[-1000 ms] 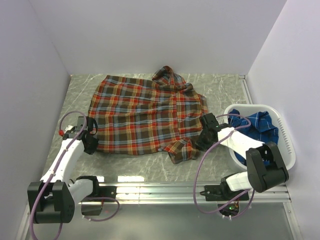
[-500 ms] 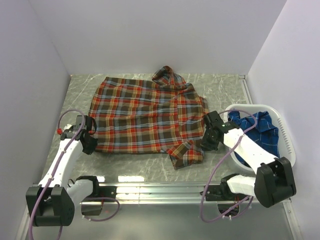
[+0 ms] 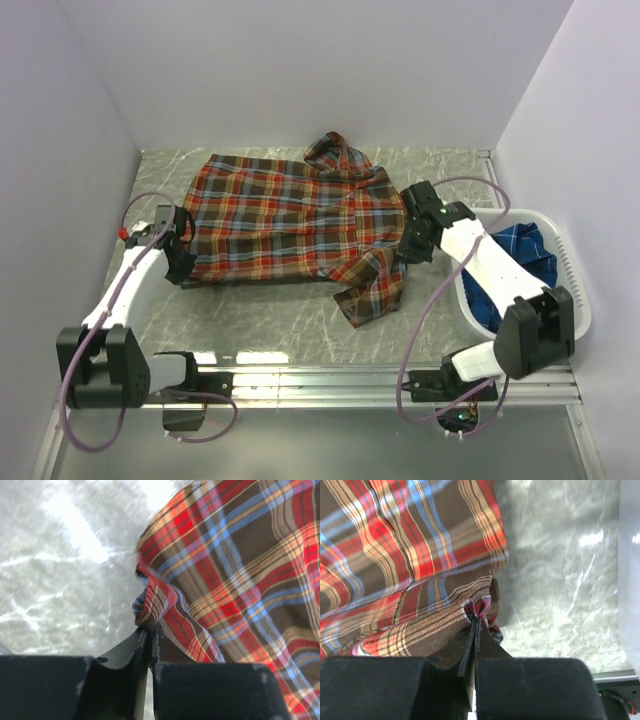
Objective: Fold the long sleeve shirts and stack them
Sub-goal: Fold the shirt
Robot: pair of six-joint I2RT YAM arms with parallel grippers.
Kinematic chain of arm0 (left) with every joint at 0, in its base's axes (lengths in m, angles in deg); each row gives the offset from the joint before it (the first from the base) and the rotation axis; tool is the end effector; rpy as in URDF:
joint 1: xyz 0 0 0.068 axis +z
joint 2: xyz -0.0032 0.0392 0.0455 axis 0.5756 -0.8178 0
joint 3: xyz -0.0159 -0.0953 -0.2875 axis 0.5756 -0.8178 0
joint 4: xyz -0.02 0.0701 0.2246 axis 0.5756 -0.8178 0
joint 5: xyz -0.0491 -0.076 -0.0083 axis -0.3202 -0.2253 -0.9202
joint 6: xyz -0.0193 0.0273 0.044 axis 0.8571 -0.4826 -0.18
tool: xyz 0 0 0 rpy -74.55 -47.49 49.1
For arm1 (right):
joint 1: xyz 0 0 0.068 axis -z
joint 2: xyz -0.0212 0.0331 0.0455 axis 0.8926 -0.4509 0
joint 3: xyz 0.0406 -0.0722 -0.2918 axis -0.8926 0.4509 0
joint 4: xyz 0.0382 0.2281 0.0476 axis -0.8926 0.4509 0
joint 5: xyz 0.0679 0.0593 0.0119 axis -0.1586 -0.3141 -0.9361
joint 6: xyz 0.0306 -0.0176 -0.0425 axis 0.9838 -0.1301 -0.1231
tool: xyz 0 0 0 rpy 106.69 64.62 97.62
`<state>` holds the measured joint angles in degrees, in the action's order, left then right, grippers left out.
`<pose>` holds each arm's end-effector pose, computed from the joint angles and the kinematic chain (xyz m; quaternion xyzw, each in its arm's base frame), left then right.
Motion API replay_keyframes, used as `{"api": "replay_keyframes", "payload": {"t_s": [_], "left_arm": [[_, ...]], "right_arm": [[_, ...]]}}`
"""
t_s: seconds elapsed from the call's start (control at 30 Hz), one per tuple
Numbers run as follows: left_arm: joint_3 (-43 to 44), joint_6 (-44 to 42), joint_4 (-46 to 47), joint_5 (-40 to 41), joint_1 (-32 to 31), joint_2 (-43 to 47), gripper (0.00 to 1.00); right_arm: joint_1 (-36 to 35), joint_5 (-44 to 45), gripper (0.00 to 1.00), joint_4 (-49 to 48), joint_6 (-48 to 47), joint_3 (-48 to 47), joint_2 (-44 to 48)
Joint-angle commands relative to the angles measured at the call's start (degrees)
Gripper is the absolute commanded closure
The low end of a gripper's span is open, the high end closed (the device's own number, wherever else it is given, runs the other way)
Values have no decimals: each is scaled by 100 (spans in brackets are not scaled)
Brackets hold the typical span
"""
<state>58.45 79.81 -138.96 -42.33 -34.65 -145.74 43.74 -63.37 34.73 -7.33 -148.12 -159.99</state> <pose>0.1782 0.0147 0.2738 -0.5083 0.8248 0.0647 0.2390 0.2207 0.0736 0.3019 0.1556 0.9665 0.0461 0.1990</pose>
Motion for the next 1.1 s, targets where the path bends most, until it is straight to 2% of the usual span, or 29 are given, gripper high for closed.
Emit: {"api": "replay_keyframes", "payload": {"t_s": [0.0, 0.17, 0.47, 0.63, 0.67, 0.7, 0.73, 0.77, 0.87, 1.0, 1.07], "left_arm": [[249, -323, 499, 422, 21, -392, 88], [451, -596, 1017, 519, 12, -1016, 88], [1224, -745, 1405, 660, 12, -2256, 80], [1401, -824, 1510, 686, 21, -2494, 59], [1427, -825, 1528, 678, 21, -2459, 41], [1445, -859, 1563, 660, 21, -2442, 34], [1462, -877, 1572, 660, 21, -2407, 27], [1541, -895, 1563, 660, 21, -2354, 15], [1629, -1017, 1554, 678, 21, -2135, 2], [1743, -1237, 1554, 695, -5, -1792, 1], [1788, -1316, 1476, 765, -14, -1590, 1]], "right_arm": [[74, 334, 100, 73, -188, -528, -336], [74, 334, 100, -164, -215, -854, -890], [92, 738, 99, -401, -162, -1338, -1743], [109, 773, 87, -595, -57, -1294, -1928], [109, 817, 79, -595, -65, -1303, -1946], [101, 852, 77, -595, -65, -1329, -1928], [109, 887, 72, -604, -74, -1364, -1885], [109, 922, 59, -613, -83, -1364, -1771], [109, 1142, 38, -683, -118, -1391, -1455], [101, 1318, 36, -797, -345, -1443, -1076], [40, 977, 37, -1043, -530, -1356, -822]]}}
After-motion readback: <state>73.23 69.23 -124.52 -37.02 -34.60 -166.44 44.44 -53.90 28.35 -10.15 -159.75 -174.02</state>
